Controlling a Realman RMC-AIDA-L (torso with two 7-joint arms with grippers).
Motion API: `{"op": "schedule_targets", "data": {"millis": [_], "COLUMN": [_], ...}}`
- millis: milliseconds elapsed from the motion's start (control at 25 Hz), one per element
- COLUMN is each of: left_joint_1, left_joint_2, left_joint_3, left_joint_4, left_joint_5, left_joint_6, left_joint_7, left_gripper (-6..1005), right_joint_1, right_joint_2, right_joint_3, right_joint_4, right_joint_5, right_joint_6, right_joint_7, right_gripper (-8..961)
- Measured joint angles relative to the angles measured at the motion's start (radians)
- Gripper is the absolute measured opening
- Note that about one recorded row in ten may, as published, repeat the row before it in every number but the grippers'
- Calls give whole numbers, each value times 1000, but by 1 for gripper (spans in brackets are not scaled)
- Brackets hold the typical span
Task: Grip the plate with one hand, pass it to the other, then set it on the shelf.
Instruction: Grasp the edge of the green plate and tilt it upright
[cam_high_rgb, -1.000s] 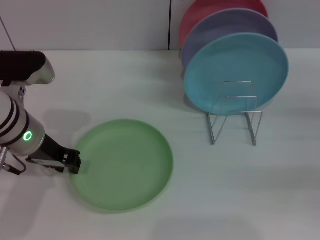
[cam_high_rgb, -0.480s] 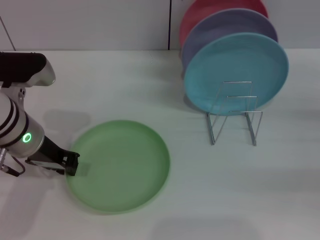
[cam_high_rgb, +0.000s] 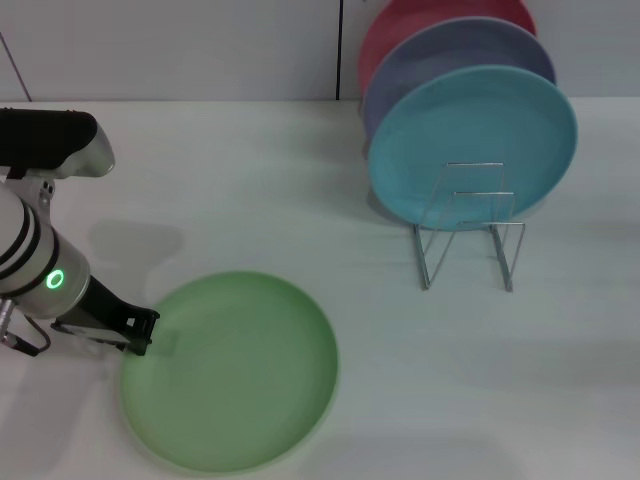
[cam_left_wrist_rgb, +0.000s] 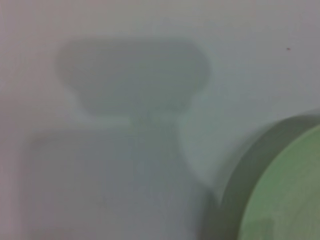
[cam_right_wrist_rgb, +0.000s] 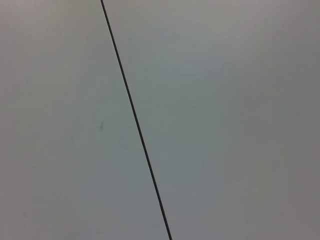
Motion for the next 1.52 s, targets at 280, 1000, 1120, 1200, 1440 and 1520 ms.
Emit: {"op": "schedule_targets", "data": {"millis": [280,1000,1120,1200,1440,1520], "left_joint_1": [9,322,373,413,500,519], "left_joint_2": [1,0,0,-2,-5,-5], "left_joint_3": [-2,-44,-46,-47,-3,8], "left_joint_4": [-24,-216,-220,-220,-163,-132], "left_joint_5": [0,-313,-371,-428,-643,-741], "left_joint_6": [0,315,385,447,656,711], "left_joint_7": [12,234,300,366,619,727], "left_gripper": [73,36,34,34,34,34], "right_joint_1": [0,0,0,0,-2,-3], "right_joint_2": [0,3,3,3,6,8], "right_joint_3": [-1,-54,-109,-120,-166,-182], "right_joint_4": [0,2,-2,-3,-4,-5], "right_joint_5": [0,0,0,0,0,0], "right_joint_6": [0,-4,-4,-5,-5,-4], "right_joint_7": [0,12,13,14,12,8], "right_gripper": [652,653,653,653,652,652]}}
